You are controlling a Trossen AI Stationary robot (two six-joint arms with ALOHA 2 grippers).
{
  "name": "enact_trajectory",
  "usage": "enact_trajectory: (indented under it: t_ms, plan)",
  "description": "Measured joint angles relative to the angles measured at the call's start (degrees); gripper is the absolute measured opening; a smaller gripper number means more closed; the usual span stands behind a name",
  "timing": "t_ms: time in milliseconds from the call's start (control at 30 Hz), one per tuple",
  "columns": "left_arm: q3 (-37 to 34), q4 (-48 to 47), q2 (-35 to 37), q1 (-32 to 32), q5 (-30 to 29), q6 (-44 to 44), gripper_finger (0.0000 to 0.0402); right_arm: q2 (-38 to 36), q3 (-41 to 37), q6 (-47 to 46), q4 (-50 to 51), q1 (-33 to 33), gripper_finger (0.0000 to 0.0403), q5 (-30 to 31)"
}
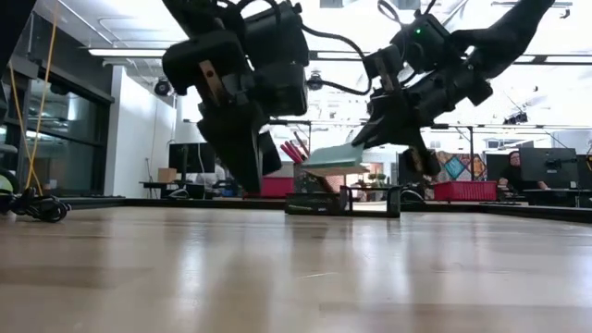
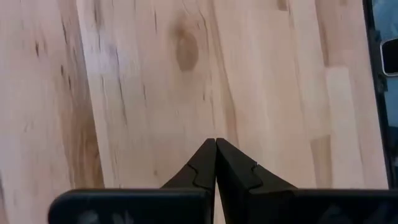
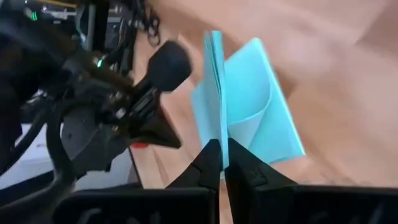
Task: Pick and place office supplies into organizer
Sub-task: Put the blue sticky notes in the black desk organizer
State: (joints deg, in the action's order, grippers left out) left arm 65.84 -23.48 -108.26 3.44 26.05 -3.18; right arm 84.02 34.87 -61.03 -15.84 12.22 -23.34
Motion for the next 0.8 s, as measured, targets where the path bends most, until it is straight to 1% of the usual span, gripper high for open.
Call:
enact_trajectory:
  t_ms: [67, 233, 333, 400, 567, 633, 800]
  plan:
    - [-0.03, -2.07, 1.36, 0.31, -0.6, 0.98, 0.0001, -2.37, 0.0, 1.91, 2.49, 2.54, 0.0, 0.04]
    - [-0.02, -3.7, 3.01, 0.31, -1.73, 5.16, 0.0001, -8.75, 0.0, 7.55, 10.56, 9.91, 0.0, 0.72]
    - [-0.02, -3.83, 3.15, 0.31, -1.76, 5.72, 0.0001, -11.95, 0.09, 10.86, 13.94, 14.79, 0.0, 0.55]
    - [-0.03, -4.0, 3.14, 0.35, -1.6, 5.72, 0.0001, -13.94, 0.0, 13.3, 16.69, 18.06, 0.0, -0.69]
    - [-0.02, -4.46, 3.14, 0.32, -1.37, 4.41, 0.0001, -15.57, 0.02, 19.56, 19.77, 25.44, 0.0, -4.23]
    - [-0.02, -4.32, 3.14, 0.33, -1.34, 4.0, 0.0001, -15.55, 0.0, 22.69, 21.92, 27.9, 0.0, -4.81]
    - [-0.02, -3.7, 3.12, 0.33, -1.19, 1.87, 0.0001, -15.36, 0.0, 30.67, 22.76, 32.29, 0.0, -4.51]
